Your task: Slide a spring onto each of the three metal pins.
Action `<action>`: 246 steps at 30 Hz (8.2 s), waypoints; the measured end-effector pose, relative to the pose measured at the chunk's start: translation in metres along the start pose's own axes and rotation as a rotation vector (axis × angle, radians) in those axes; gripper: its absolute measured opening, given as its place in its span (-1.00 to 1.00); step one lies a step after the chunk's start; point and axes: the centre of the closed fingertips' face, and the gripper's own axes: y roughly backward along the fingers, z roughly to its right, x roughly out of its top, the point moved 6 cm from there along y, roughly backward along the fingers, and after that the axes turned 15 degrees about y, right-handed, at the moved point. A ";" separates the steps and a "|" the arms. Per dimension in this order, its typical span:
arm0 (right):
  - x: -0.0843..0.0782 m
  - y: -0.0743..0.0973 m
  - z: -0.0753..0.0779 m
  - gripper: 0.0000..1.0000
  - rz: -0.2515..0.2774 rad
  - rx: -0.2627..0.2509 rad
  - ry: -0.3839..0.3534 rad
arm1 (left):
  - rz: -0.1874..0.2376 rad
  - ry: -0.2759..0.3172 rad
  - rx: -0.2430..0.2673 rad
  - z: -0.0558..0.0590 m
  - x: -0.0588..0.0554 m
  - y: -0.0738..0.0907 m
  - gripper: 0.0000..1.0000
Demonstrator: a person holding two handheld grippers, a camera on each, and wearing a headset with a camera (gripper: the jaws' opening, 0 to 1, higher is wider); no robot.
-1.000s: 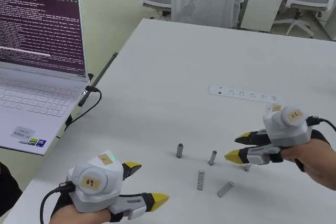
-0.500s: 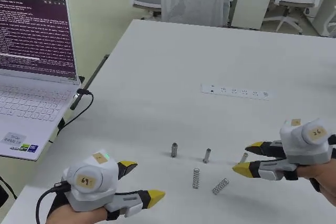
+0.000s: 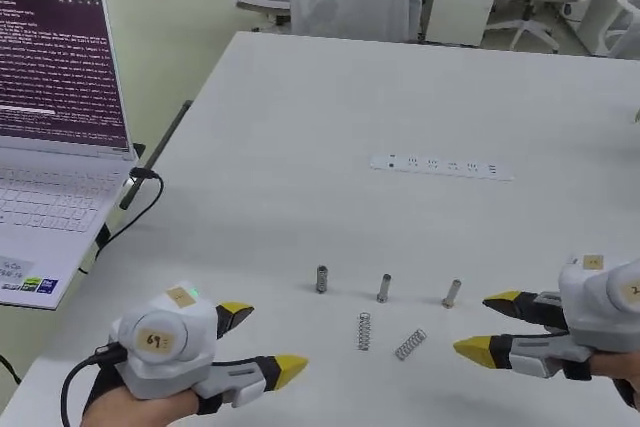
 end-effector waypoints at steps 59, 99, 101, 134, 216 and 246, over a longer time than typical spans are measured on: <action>-0.021 0.039 -0.032 0.10 0.025 -0.075 -0.100 | -0.129 0.016 -0.081 0.012 -0.015 -0.115 -0.02; -0.025 0.051 -0.044 0.05 0.016 -0.089 -0.131 | -0.159 -0.053 0.029 0.012 -0.029 -0.162 -0.64; -0.025 0.051 -0.044 0.05 0.015 -0.088 -0.130 | -0.163 -0.065 0.033 0.011 -0.029 -0.161 -0.69; -0.027 0.045 -0.046 0.04 0.021 -0.070 -0.132 | -0.198 -0.124 0.104 -0.007 -0.038 -0.122 -0.96; -0.006 0.000 -0.063 -0.06 0.064 0.083 -0.108 | -0.111 -0.316 -0.214 0.108 -0.005 -0.075 -0.95; -0.001 -0.007 -0.079 -0.23 0.080 0.205 -0.095 | -0.154 -0.432 -0.328 0.147 -0.020 -0.075 -0.95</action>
